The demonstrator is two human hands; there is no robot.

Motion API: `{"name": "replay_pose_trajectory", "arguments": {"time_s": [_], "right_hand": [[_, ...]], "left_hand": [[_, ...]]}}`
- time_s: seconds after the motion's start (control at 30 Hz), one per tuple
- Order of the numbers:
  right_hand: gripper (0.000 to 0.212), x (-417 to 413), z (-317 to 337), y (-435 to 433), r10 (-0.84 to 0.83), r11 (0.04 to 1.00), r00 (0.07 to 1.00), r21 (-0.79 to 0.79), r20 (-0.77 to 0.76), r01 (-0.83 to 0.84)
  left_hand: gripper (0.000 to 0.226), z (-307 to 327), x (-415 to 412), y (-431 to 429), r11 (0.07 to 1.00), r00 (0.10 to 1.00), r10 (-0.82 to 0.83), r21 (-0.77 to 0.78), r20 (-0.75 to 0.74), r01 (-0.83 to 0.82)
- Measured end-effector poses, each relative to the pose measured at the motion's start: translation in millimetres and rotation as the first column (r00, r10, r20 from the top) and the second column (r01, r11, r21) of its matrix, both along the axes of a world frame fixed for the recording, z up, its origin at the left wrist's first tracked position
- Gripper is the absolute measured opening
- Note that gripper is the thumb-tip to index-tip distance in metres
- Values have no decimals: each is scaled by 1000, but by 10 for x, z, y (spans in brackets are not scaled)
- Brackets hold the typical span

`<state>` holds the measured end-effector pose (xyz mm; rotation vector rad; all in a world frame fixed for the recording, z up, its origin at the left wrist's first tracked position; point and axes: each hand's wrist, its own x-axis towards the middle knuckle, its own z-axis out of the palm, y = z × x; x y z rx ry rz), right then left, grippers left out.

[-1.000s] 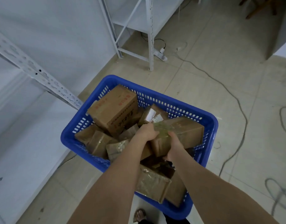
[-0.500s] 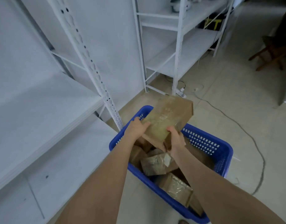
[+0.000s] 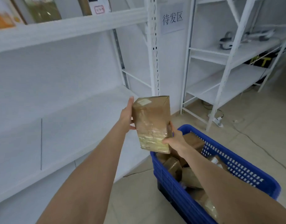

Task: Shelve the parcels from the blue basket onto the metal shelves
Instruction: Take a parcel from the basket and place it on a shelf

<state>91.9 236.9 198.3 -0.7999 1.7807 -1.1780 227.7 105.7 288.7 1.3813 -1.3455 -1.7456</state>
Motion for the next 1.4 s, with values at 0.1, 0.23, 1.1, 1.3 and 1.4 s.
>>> {"name": "replay_pose_trajectory", "arguments": {"time_s": [0.1,0.23,1.1,1.3,1.4], "right_hand": [[89,124,147,-1,34,998,988,59,-148,-26],[60,197,265,60,-68,997,948,42,311,57],[37,223,261,483,13,998,846,-60,534,23],[46,212,338,587,72,995,781,15,621,-104],[37,278,389,580,84,996,784,-34,615,-80]], "left_hand": [[64,79,183,90,999,999,34,7,-7,-34],[28,146,351,216,999,999,30,-30,31,-30],[44,-163,600,945,996,961,-90,48,261,81],[45,-116,577,993,998,969,-25,-45,246,37],[48,-25,652,1029,996,965,-42,-62,260,60]]}}
